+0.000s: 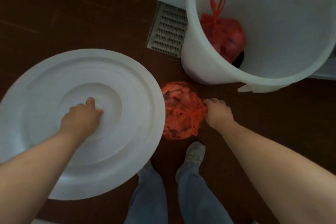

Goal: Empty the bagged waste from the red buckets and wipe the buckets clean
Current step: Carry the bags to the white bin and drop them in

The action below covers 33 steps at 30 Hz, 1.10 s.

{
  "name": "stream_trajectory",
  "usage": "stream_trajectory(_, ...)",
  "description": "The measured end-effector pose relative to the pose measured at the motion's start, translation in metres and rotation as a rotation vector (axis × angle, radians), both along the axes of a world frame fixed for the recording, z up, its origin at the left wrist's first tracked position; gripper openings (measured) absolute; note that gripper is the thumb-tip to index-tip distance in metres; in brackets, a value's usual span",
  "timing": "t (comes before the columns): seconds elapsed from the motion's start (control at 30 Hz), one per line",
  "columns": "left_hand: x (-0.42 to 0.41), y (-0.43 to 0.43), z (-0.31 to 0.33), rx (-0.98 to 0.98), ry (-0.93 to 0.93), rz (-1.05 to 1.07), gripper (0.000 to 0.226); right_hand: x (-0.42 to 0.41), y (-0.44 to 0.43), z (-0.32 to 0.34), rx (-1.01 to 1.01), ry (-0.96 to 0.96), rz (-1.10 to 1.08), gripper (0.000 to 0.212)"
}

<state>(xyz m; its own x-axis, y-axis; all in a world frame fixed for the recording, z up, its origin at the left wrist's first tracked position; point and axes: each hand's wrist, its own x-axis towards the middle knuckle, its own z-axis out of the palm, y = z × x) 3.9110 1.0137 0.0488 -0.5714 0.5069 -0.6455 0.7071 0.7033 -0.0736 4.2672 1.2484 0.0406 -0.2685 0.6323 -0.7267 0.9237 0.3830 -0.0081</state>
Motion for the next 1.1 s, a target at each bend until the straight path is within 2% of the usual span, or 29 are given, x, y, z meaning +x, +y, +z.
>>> stream_trajectory(0.2,0.021,-0.010,-0.069,-0.026,-0.007,-0.009,0.047,0.025,0.001,-0.067,0.000,-0.024,0.013,0.048)
stream_trajectory(0.3,0.027,-0.007,-0.090,-0.027,-0.007,-0.020,0.048,0.033,0.005,-0.090,0.074,-0.024,0.015,0.040)
stream_trajectory(0.4,0.032,-0.001,-0.100,-0.046,-0.008,-0.023,0.048,0.037,0.004,-0.101,0.079,0.052,0.000,0.026)
stream_trajectory(0.5,0.039,0.005,-0.097,-0.053,-0.023,-0.022,0.048,0.041,-0.011,-0.096,0.024,0.131,-0.066,0.027)
stream_trajectory(0.7,0.052,0.011,-0.072,-0.067,-0.054,-0.065,0.051,0.043,-0.050,-0.079,-0.247,0.020,-0.161,0.055)
stream_trajectory(0.87,0.051,0.015,-0.070,-0.057,-0.041,-0.102,0.047,0.028,-0.079,-0.085,-0.275,-0.052,-0.307,0.092)
stream_trajectory(0.93,0.051,0.015,-0.075,-0.065,-0.037,-0.114,0.046,0.020,-0.088,-0.094,-0.272,-0.054,-0.394,0.098)
stream_trajectory(1.0,0.051,0.014,-0.083,-0.068,-0.029,-0.124,0.045,0.014,-0.098,-0.104,-0.251,-0.059,-0.429,0.091)
stream_trajectory(1.1,0.051,0.010,-0.094,-0.070,-0.020,-0.141,0.045,0.012,-0.107,-0.119,-0.150,-0.080,-0.370,0.070)
